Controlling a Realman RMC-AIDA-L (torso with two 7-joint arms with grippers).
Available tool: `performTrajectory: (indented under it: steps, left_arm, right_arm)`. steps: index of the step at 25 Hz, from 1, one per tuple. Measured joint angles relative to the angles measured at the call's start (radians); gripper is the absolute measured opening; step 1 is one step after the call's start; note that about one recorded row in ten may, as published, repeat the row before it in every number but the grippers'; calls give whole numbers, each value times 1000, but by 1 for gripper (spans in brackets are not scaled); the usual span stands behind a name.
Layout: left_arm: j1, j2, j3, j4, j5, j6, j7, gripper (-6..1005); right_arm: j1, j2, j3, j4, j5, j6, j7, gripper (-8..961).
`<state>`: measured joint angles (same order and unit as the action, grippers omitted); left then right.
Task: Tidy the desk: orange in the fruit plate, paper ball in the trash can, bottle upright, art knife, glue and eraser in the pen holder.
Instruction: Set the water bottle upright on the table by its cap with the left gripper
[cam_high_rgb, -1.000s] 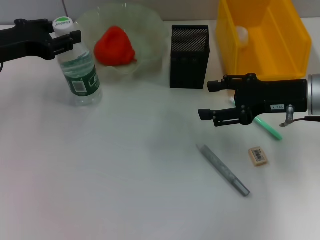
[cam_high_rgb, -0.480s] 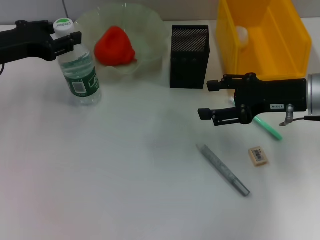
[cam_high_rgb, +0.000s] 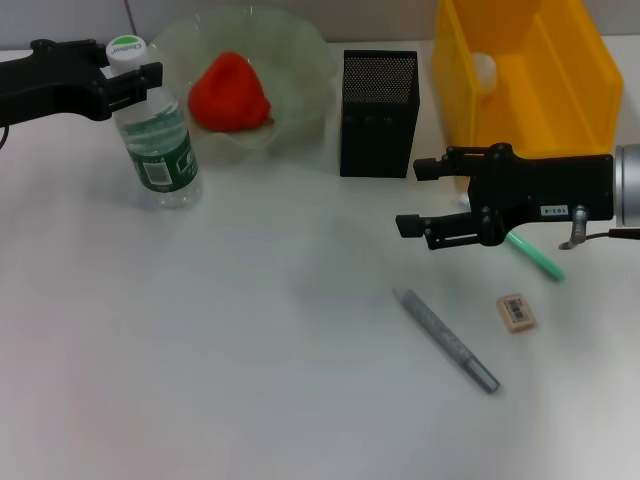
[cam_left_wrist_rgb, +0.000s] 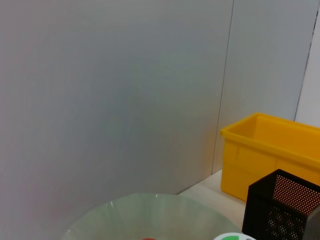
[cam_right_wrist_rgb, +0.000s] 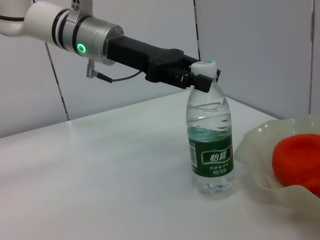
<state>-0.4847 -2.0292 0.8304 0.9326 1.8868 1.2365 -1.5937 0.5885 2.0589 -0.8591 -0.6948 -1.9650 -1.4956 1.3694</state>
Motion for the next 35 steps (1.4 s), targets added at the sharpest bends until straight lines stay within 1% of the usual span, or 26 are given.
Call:
performTrajectory:
  steps: [13,35]
  left_arm:
    - [0,-3,0,-6,0,-13,14,446]
    - [6,-1,1,-6,0,-8,14,447]
  right_arm:
    - [2,0,0,0,0,1,2,821]
    - [2,1,0,0,0,3,3,821]
